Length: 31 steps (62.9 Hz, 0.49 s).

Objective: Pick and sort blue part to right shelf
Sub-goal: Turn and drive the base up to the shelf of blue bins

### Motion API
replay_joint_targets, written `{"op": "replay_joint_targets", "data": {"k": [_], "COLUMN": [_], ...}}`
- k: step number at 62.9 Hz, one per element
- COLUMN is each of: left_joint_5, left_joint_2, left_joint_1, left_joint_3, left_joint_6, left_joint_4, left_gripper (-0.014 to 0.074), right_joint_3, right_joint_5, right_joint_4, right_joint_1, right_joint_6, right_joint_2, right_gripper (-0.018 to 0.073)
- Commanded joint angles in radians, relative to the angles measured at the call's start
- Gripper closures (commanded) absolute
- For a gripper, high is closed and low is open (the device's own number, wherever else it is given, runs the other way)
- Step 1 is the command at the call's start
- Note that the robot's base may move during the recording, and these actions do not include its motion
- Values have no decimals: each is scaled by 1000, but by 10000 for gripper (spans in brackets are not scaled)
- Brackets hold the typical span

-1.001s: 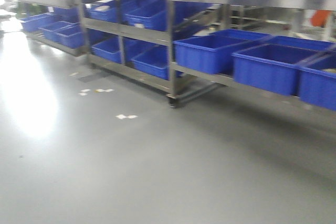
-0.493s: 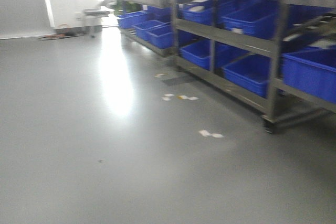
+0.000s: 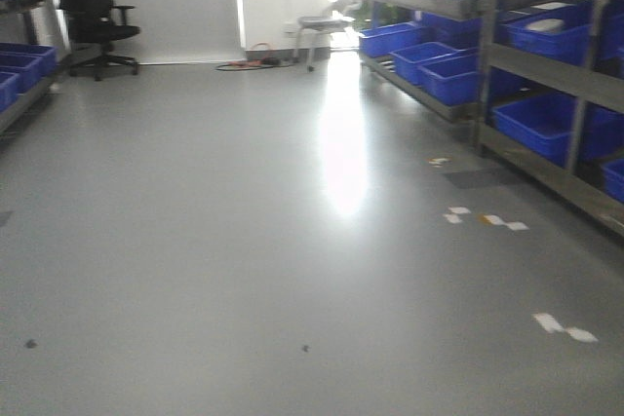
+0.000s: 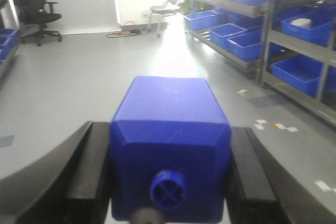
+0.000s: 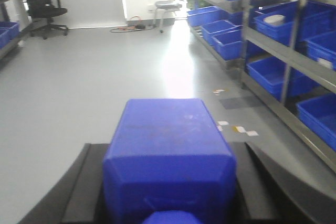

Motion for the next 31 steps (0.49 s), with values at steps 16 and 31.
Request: {"op": "replay_joint_targets", "data": {"k": [16,31], "left_joint_5": [-93,-93], "left_joint_2": [6,8], "left_joint_1": [0,0], "left_joint_3": [-33,-33], "left_joint_6": [-6,-6], "left_joint_4": [-6,-6], "left_gripper": [242,242], "right_joint_3": [-30,-30], "right_joint_5": [-90,-90], "right_joint_4": [0,0], "right_joint_1": [-4,-4], "right_joint_6": [-2,-2], "right_joint_2": [7,7], "right_gripper": [134,134]}}
